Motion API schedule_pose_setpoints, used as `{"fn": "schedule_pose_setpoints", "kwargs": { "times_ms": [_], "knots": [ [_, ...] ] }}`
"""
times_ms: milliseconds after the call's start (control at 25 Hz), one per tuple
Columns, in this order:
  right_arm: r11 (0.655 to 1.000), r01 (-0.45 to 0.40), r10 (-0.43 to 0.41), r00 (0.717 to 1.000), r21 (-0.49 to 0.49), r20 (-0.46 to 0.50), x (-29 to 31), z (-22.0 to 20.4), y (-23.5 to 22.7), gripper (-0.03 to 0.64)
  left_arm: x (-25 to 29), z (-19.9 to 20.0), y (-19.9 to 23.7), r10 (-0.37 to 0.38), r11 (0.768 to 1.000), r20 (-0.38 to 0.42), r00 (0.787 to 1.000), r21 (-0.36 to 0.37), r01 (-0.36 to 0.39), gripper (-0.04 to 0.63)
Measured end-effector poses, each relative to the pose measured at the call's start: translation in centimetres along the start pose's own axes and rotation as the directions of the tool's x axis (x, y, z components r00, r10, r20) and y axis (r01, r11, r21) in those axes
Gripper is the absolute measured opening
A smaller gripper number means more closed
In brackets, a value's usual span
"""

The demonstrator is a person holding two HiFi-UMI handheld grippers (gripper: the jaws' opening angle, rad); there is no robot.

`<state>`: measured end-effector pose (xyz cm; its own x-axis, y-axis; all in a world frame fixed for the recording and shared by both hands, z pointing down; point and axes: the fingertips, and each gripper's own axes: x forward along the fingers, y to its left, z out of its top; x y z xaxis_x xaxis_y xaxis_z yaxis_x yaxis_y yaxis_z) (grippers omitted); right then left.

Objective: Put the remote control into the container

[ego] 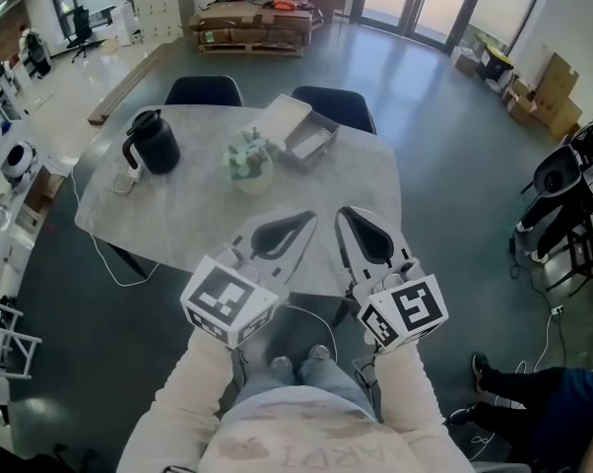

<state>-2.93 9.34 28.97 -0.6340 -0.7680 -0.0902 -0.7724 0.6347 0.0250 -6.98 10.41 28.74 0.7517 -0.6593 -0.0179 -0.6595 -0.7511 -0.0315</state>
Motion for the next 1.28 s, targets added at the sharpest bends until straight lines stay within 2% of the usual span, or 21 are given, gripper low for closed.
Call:
{"fn": "schedule_pose_setpoints", "kwargs": {
  "times_ms": [120,320,720,1280],
  "knots": [
    [1.0,-0.007,0.007,1.0,0.002,0.005,0.1,0.4,0.7,0.018,-0.7,0.8,0.1,0.035,0.999,0.028,0.999,0.021,-0.036,0.012],
    [0.999,-0.029,0.029,0.999,-0.013,0.015,0.2,1.1,1.3,0.018,-1.4,2.3,-0.3,0.029,0.999,0.101,0.994,0.029,-0.033,0.012],
    [0.997,-0.067,0.067,0.997,-0.024,0.022,-0.3,2.0,1.3,0.018,-0.8,2.2,-0.9,0.094,0.991,0.065,0.993,0.085,-0.099,0.012],
    [0.997,-0.072,0.073,0.997,-0.012,0.028,-1.4,2.0,0.7,0.018,-0.2,2.2,-1.7,0.12,0.99,0.052,0.991,0.072,-0.124,0.012]
  ]
}}
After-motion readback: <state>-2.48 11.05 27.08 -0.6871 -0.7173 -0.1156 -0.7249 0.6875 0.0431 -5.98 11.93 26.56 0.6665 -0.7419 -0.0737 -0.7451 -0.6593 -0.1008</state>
